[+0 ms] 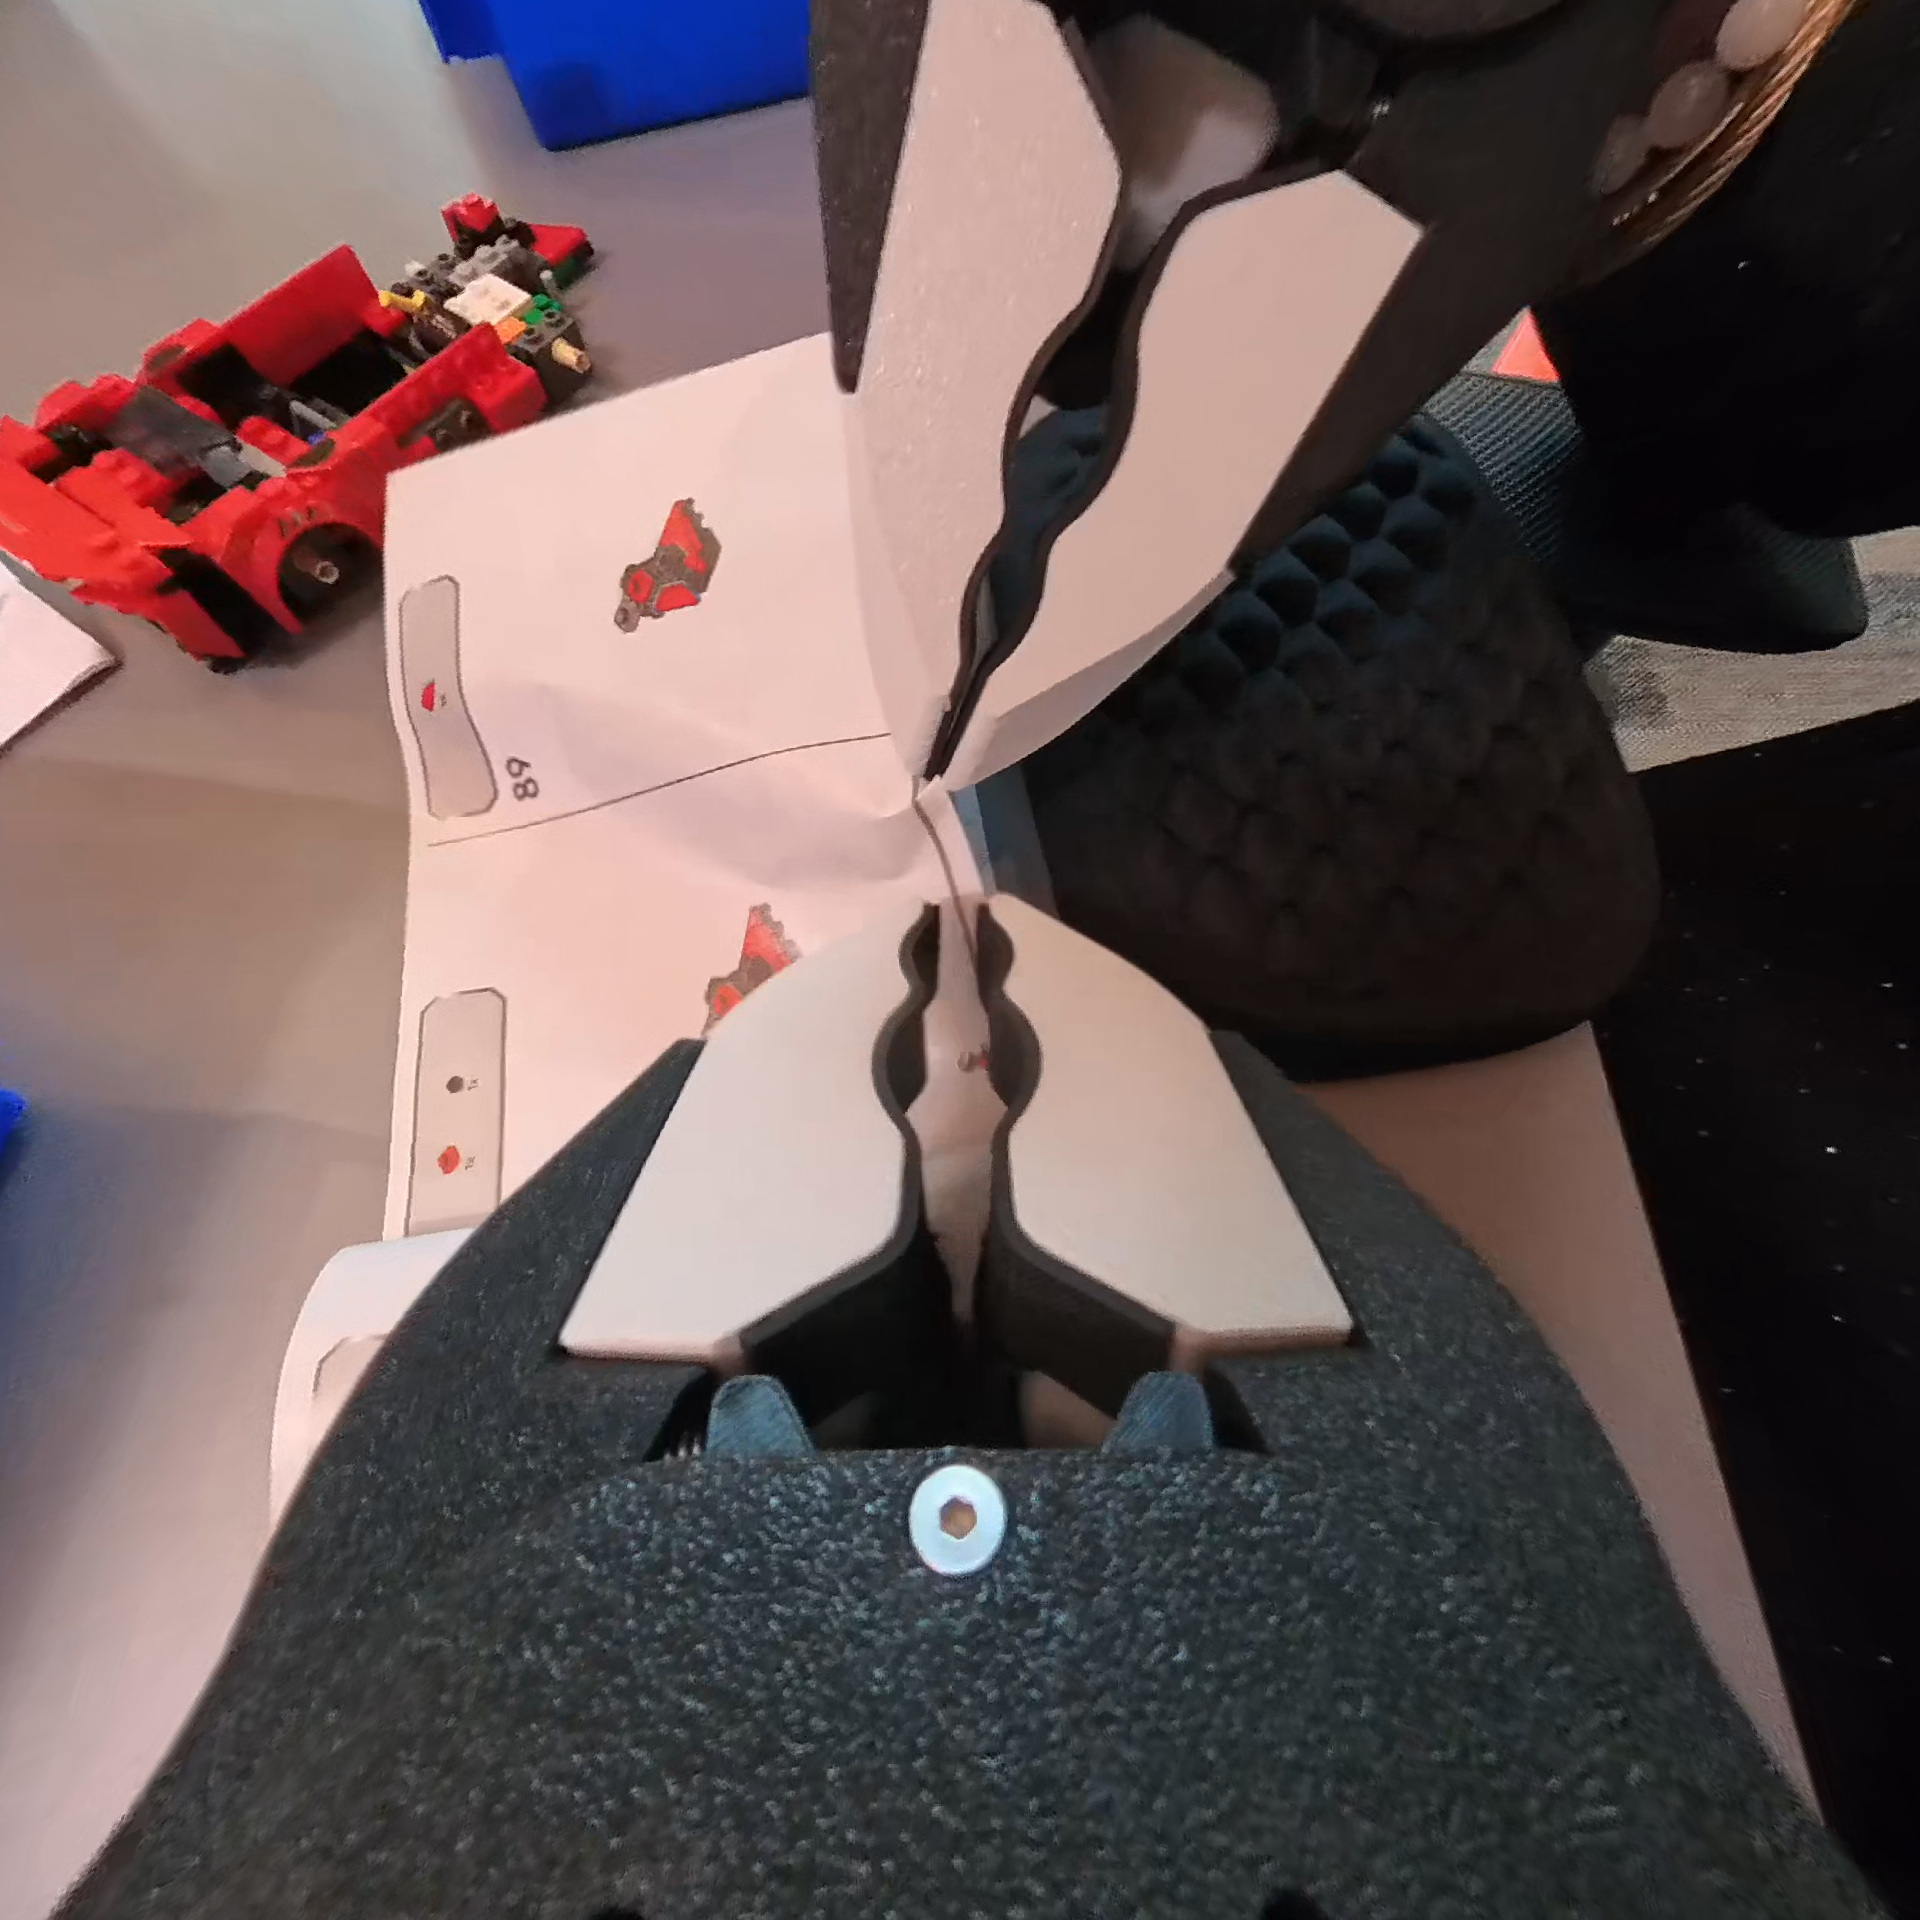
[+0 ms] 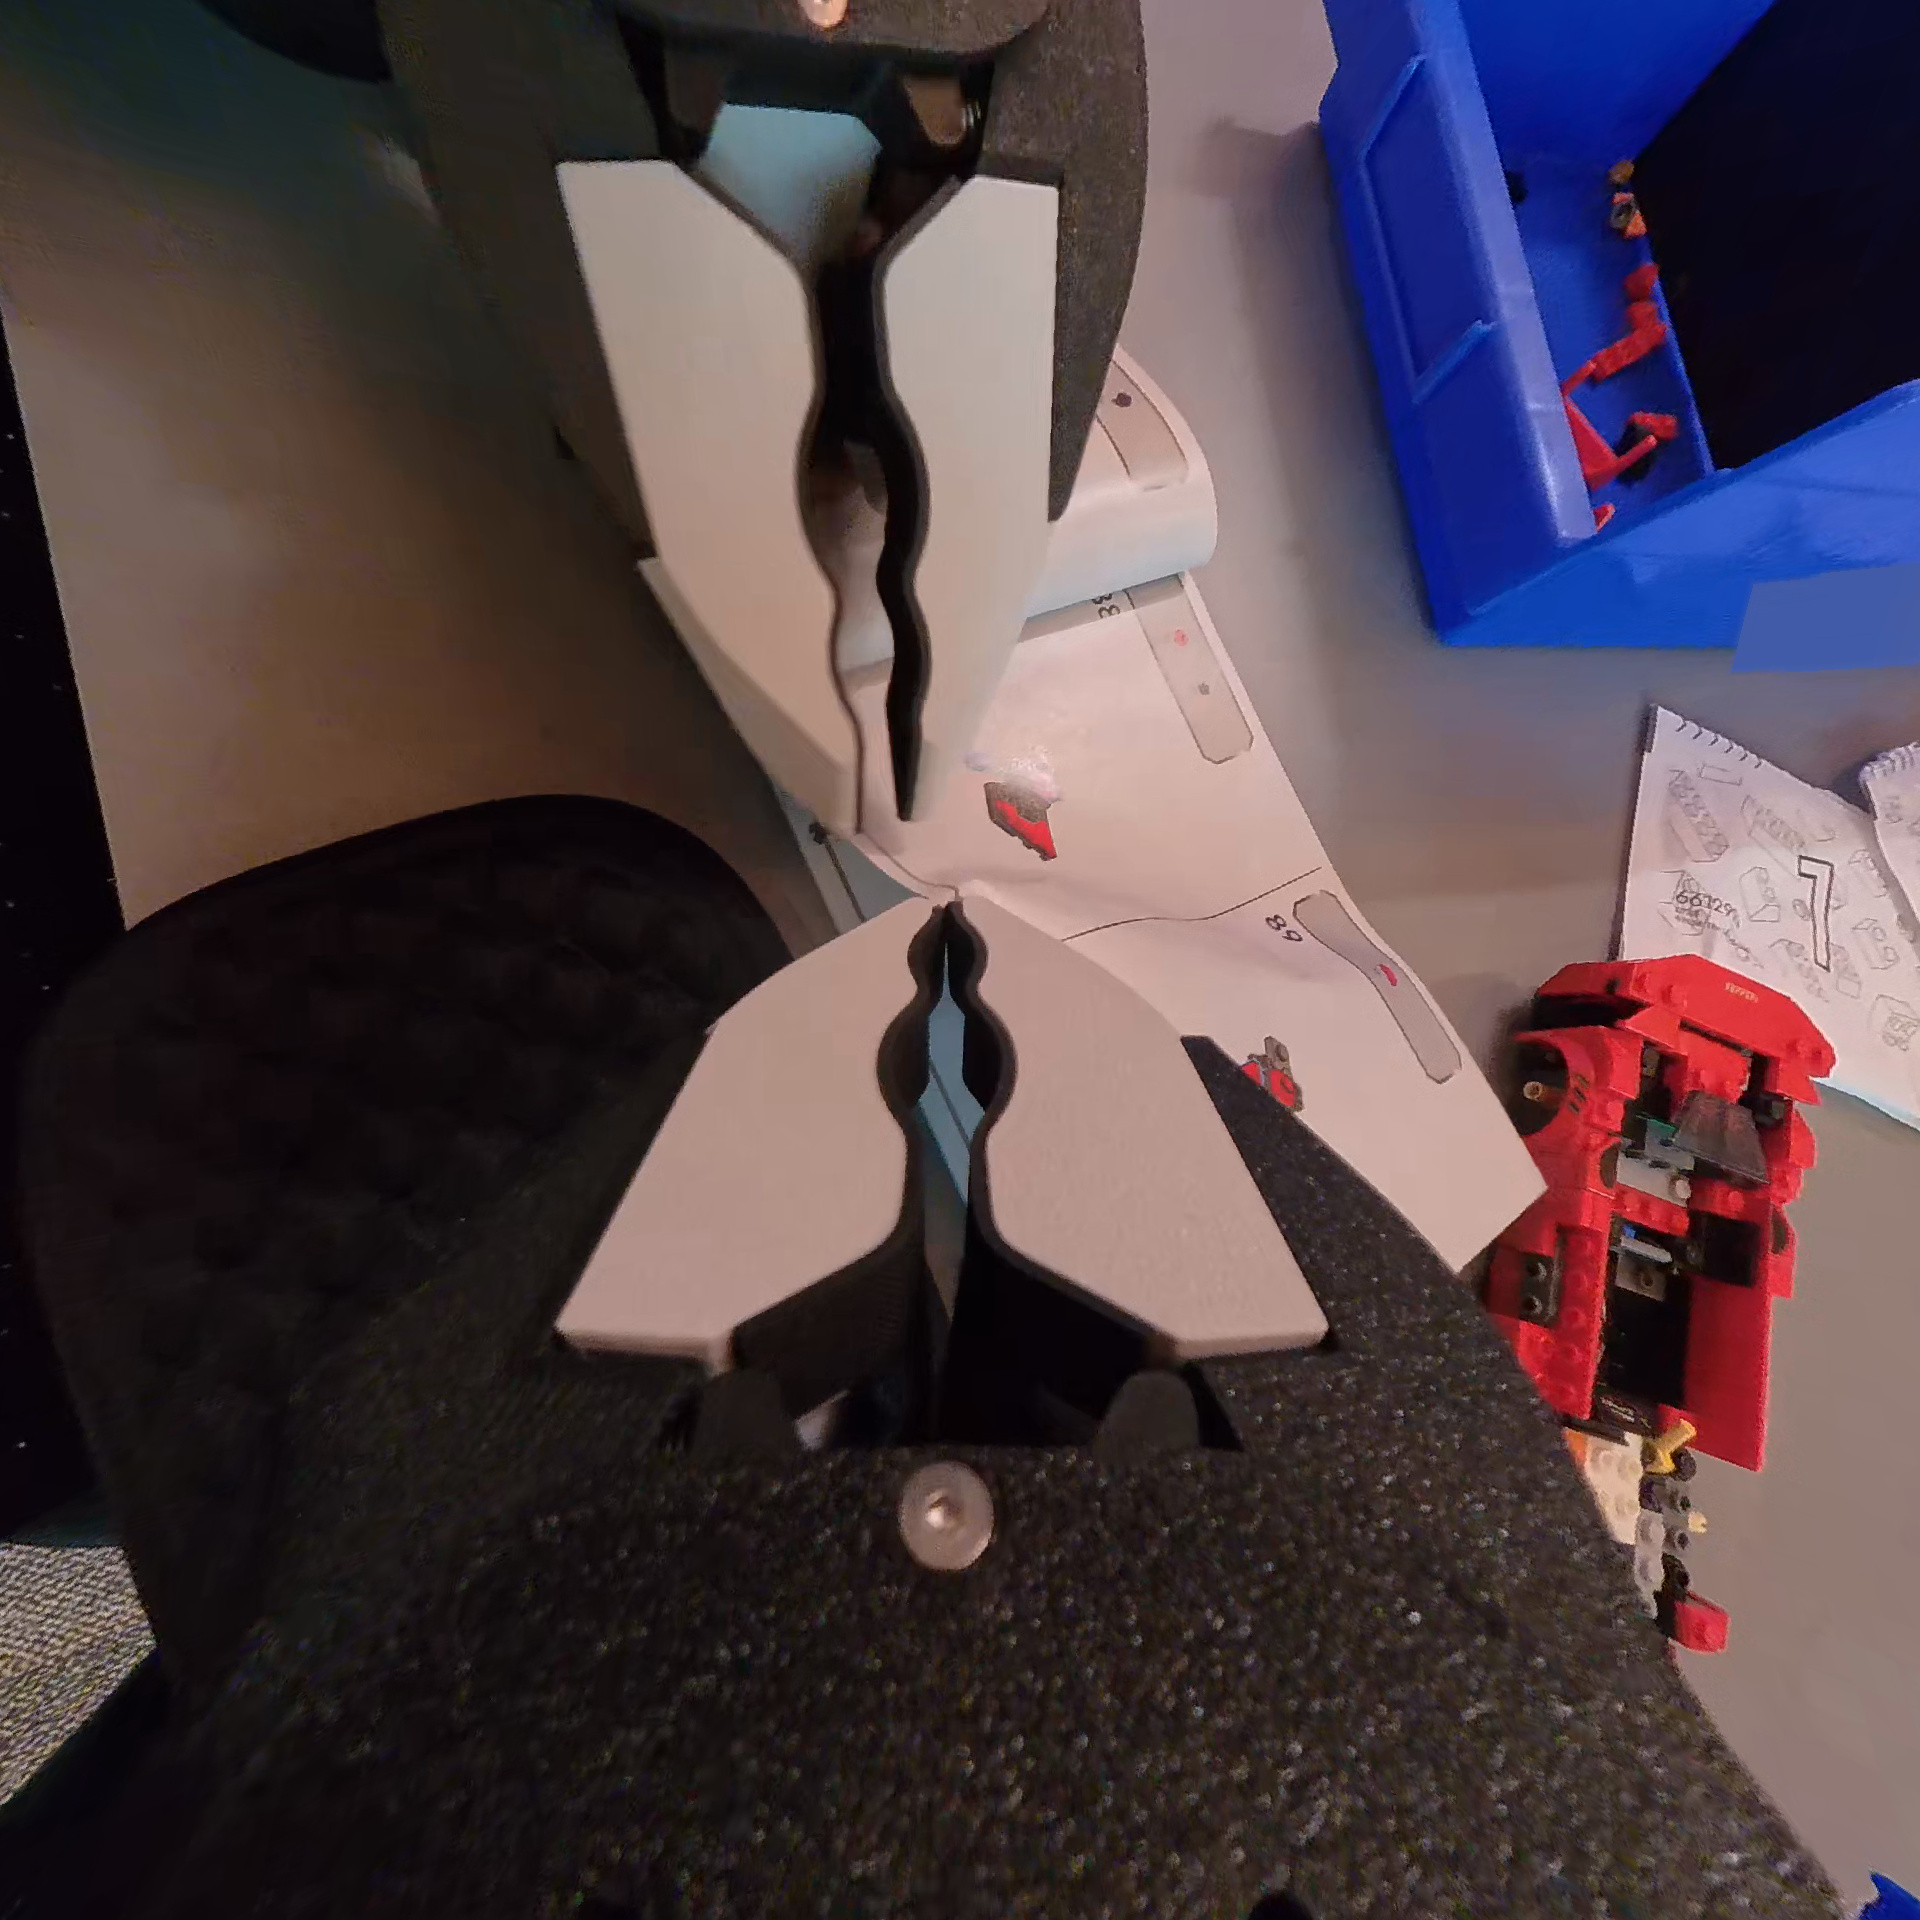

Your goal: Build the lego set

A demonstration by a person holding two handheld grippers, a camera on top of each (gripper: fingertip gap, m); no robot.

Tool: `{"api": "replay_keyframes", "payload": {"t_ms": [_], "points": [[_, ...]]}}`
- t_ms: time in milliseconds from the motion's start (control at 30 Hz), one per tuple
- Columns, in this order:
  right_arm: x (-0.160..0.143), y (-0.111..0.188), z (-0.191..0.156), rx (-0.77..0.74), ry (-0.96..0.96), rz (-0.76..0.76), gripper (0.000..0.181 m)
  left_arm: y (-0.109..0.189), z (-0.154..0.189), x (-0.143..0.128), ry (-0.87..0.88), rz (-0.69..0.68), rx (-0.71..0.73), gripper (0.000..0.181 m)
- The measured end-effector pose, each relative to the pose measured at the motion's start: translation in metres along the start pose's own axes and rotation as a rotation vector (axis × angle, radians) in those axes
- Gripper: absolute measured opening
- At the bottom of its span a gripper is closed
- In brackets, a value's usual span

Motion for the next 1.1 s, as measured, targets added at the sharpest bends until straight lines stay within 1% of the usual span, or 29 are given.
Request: {"api": "replay_keyframes", "payload": {"t_ms": [33,67,167,433,567,633,800,900,1033,1100], "points": [[0.000,0.000,0.000,0.000,0.000,0.000,0.000,-0.001,0.001,0.001,-0.016,-0.009,0.011,0.014],[0.001,0.000,0.000,-0.001,0.000,0.000,0.000,-0.003,0.003,0.001,-0.037,-0.024,0.021,0.019],[0.001,0.000,0.000,-0.004,0.001,-0.004,0.000,-0.004,0.005,0.002,-0.081,-0.030,0.054,0.010],[0.001,0.000,0.001,0.004,0.000,-0.009,0.000,-0.001,-0.003,0.000,0.049,0.007,-0.046,0.002],[0.002,-0.001,0.000,0.005,0.004,-0.019,0.001,-0.002,-0.002,-0.001,0.019,-0.002,-0.030,0.000],[0.001,-0.002,0.000,0.002,-0.004,-0.014,0.007,-0.003,-0.001,-0.002,0.002,-0.016,-0.013,0.000],[-0.001,-0.004,-0.002,-0.022,-0.010,-0.029,0.036,-0.003,-0.002,-0.002,0.006,-0.016,-0.006,0.000],[-0.005,-0.006,-0.003,-0.091,0.010,-0.058,0.042,-0.002,-0.002,-0.002,0.005,-0.013,-0.001,0.000],[-0.016,-0.001,-0.001,-0.239,0.092,-0.109,0.039,-0.001,-0.002,-0.002,0.006,-0.009,-0.002,0.000],[-0.022,0.003,0.002,-0.318,0.134,-0.136,0.035,-0.001,-0.002,-0.002,0.003,-0.009,0.000,0.000]]}}
Point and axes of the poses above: each gripper's, where its closed fingertips meet, y back along the fingers, x out of its top, z = x × y across the jaws, the point moved 10 cm from there along y, back along the fingers, and after that the axes turned 3 degrees about y, right-handed, at the moved point
